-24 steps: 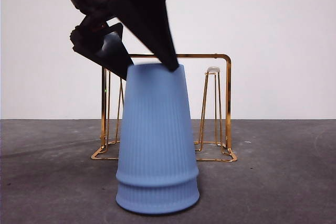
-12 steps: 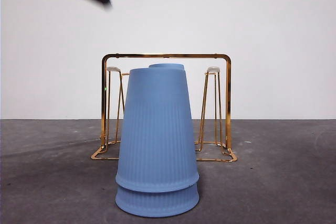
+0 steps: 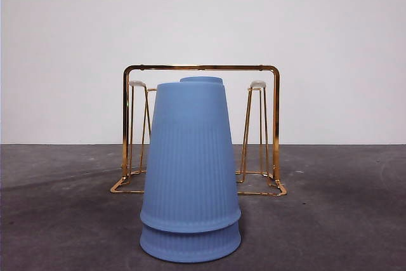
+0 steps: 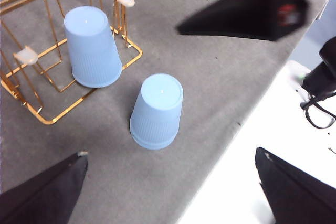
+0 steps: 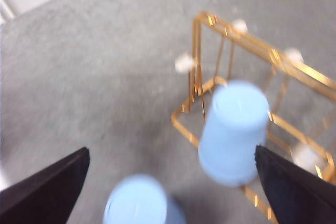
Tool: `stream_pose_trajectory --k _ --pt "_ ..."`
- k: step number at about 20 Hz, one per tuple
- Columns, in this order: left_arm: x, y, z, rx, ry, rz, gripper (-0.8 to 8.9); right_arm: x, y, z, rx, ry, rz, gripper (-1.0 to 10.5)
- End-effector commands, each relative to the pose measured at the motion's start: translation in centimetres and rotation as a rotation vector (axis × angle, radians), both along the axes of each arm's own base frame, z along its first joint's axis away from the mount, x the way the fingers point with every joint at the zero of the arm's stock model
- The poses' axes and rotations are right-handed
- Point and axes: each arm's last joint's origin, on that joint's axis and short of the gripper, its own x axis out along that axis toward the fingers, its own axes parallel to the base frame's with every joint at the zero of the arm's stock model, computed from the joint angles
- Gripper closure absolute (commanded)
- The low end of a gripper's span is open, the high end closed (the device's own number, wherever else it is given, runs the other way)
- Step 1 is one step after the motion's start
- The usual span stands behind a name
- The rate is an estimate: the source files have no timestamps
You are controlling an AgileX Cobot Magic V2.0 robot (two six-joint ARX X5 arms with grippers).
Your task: The left arm pick up the left cup on cup holder and place it on desk, then the right arm insert the right cup into the first cup, and then the left arm insert the mid cup into the first cup
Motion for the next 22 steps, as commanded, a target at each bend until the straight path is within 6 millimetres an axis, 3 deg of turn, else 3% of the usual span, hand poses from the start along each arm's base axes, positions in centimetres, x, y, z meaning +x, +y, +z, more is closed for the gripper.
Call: stream_pose_trajectory --k 1,7,11,19,22 --pt "-0.6 0.6 0.6 -0.026 -0.011 0.002 3.09 1.6 1.7 -0.8 -0.018 -0.038 0.015 4.4" --pt "-1.4 1.4 0.8 -0.059 -0.016 0.015 3.09 6.7 3.4 -4.3 -0.037 -0.041 -0.064 4.4" --pt "-1.4 1.4 0.8 -0.063 -0.009 0.02 3.09 8.7 3.8 -6.2 -0.025 0.002 -0.041 4.6" --pt "-1.4 1.4 0.8 -0.064 -0.008 0.021 3.09 10.5 4.3 -8.6 -0.051 0.028 -0.069 4.7" --pt "-1.4 1.4 0.8 -0.066 -0.006 0.022 3.09 10.5 4.3 -8.7 -0.053 0.03 -0.069 5.7"
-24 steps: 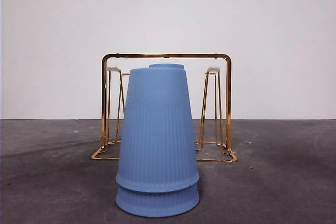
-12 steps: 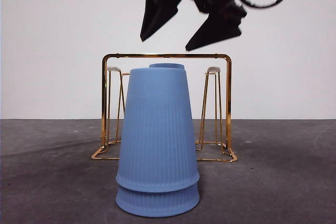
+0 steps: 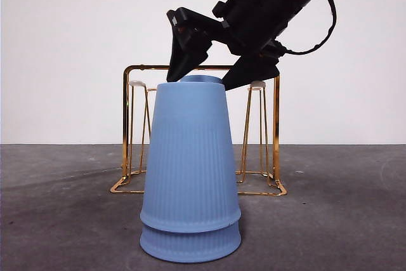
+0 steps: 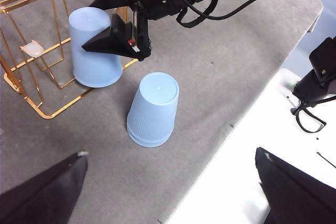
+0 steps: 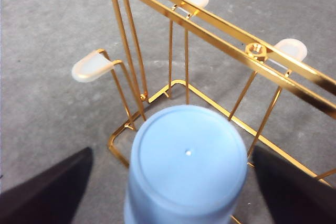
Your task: The left arm pick up the left cup on cup holder and place it on desk, then the right arm insert the right cup into the first cup, and then the left arm insert the mid cup into the first cup
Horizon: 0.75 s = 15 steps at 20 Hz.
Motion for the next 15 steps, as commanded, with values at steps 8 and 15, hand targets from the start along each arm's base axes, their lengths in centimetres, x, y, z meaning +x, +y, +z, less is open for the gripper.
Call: stream_pose_trajectory --k 8,15 --pt "-0.1 0.0 0.5 -0.018 -0.015 -0.004 3.09 0.3 0.5 0.1 0.007 -0.016 0.002 6.8" --pt "-0.1 0.0 0.5 -0.018 -0.015 -0.005 3.09 -1.4 -1.0 5.2 0.049 -0.065 0.004 6.8"
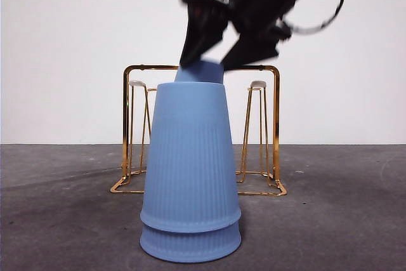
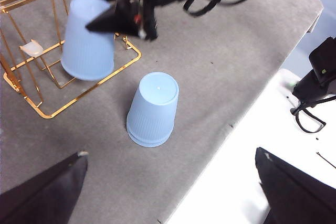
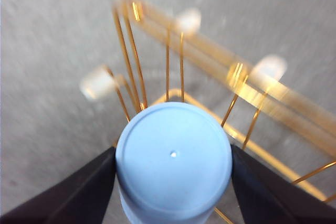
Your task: The left arm pick up the left cup on cup holder and place it on desk, then the right arm insert the right cup into the first cup, and then the left arm insert the mid cup into the first cup
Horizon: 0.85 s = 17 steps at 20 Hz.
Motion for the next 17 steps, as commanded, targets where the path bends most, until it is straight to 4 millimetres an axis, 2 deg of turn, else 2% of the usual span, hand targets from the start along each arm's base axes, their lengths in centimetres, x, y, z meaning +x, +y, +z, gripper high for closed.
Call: stream_pose_trajectory --k 1,4,7,9,12,17 --pt "-0.1 0.0 0.6 -0.018 -0.016 -0.005 3.09 -1.0 -0.5 3.1 0.044 -0.057 0.01 6.8" --pt "0.0 0.0 0.6 -0.018 -0.017 -0.006 3.09 -3.0 -2.1 6.4 0.095 -0.11 0.016 6.8" --pt "0.0 0.0 0.6 -0.018 -0.018 -0.006 3.09 -5.8 -4.0 8.6 0.088 -0.074 0.033 6.8" --pt "0.0 -0.1 0.6 -0.017 -0.017 -0.006 3.09 -7.8 -5.2 9.2 0.085 -0.013 0.082 6.8" --pt "0.0 -0.1 0.6 -0.021 -0.02 -0.006 3.09 -9.4 -5.8 9.2 0.067 0.049 0.12 6.8" --pt "0.0 -0.1 0.6 -0.021 -0.021 -0.006 3.09 -10.8 -4.9 8.2 -0.001 0.088 0.178 6.8"
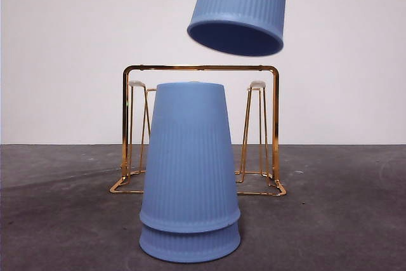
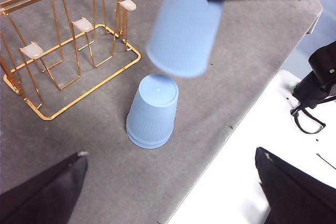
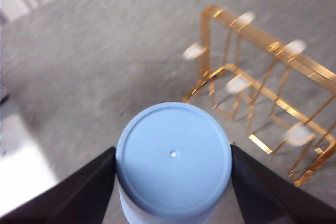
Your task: The left arm pick up the left cup on cup holder and place it on desk, then the right arm insert the right cup into the first cup, and then the left arm insert the mid cup into the first cup
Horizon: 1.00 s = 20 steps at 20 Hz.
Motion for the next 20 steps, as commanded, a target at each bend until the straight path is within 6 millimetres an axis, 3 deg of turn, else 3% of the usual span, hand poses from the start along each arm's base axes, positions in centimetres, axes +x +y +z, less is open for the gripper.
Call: stream_pose_trajectory --k 1,20 --pt "0.0 -0.1 0.6 -0.018 -0.017 -0.006 3.09 -0.2 1.3 -0.5 -0.014 -0.005 0.021 6.8" --pt "0.0 0.0 0.5 -0.013 -0.011 -0.005 3.09 1.5 6.3 -5.1 -0.129 0.057 0.07 6.8"
